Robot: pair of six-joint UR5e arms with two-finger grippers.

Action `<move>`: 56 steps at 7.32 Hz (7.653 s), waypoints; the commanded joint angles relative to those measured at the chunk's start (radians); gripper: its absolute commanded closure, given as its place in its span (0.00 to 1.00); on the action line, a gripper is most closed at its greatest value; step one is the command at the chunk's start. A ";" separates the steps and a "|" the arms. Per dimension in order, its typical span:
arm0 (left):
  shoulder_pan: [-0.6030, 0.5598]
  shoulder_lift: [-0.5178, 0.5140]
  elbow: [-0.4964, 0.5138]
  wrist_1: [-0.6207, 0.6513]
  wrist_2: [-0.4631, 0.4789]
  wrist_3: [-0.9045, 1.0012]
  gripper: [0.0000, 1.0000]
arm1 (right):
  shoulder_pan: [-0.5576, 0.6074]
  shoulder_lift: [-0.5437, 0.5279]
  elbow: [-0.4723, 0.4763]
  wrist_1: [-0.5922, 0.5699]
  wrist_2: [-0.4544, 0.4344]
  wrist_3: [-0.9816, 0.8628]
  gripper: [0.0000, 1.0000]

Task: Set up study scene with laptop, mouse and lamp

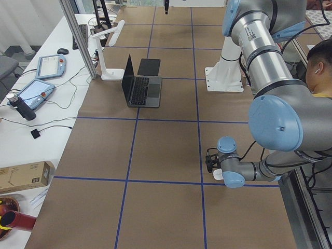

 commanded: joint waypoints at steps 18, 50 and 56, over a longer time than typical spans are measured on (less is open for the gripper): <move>-0.405 -0.643 -0.497 1.037 -0.210 0.297 1.00 | 0.000 0.000 -0.010 0.000 0.005 0.000 0.00; -1.136 -0.936 -0.273 1.532 -0.386 1.434 0.00 | 0.325 -0.195 -0.045 -0.012 0.052 -0.547 0.00; -1.543 -0.569 -0.222 1.491 -0.448 1.627 0.00 | 0.356 -0.206 -0.065 -0.009 0.098 -0.555 0.00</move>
